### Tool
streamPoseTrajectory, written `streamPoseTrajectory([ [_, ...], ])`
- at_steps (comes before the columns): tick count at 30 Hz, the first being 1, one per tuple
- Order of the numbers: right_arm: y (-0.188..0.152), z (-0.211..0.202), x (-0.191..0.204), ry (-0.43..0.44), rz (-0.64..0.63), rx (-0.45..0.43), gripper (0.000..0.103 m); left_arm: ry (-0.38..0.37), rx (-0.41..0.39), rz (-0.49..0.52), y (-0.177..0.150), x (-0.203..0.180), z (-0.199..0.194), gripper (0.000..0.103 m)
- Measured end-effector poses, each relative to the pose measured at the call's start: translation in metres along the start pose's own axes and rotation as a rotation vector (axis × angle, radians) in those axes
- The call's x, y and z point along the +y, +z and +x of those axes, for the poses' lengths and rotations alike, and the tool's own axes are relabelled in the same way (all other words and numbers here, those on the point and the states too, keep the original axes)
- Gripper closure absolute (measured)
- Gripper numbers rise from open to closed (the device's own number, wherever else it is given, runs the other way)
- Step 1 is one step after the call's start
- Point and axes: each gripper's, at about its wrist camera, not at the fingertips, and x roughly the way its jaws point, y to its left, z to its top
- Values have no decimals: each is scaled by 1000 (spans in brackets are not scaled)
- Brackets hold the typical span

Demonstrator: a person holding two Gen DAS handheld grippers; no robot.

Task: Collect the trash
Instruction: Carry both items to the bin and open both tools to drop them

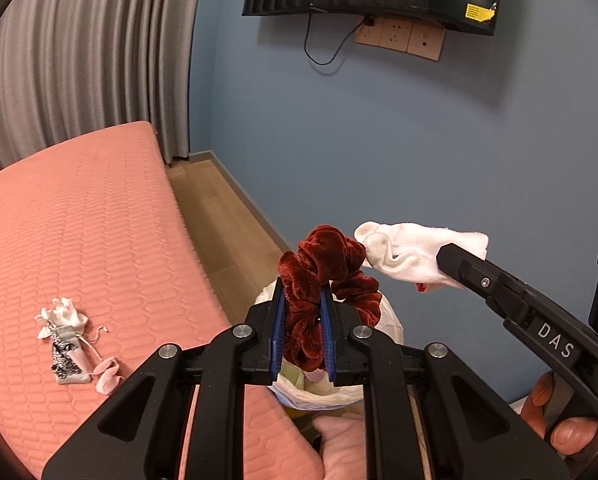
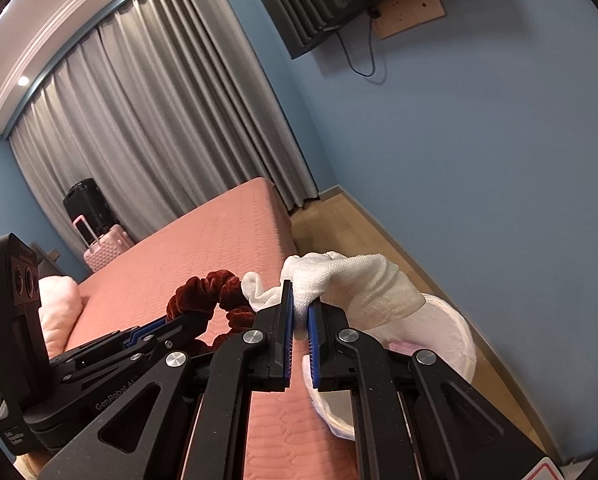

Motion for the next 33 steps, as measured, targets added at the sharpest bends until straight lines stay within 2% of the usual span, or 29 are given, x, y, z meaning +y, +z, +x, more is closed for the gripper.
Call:
streamPoseTrajectory([
  [3,-1,-2,-11,-16,10,0,97,-25,23,-3,1,-7,11,86],
  [11,2,-2,-31,-51,21,1,97,-27,72,12,2,-21,34,84],
  [13,3,1,-33,-60,21,3,97,-22,78,4,2,-19,37,77],
  [15,3,4,-33,-71,22,8,97,-19,74,-5,3,-18,39,74],
  [19,3,13,-34,-74,21,20,96,-1,57,-14,5,-17,39,51],
  [22,3,20,-29,-77,17,24,91,21,42,-11,7,-15,37,45],
  [33,-4,29,-3,-57,-14,34,79,57,14,-50,7,3,26,43],
])
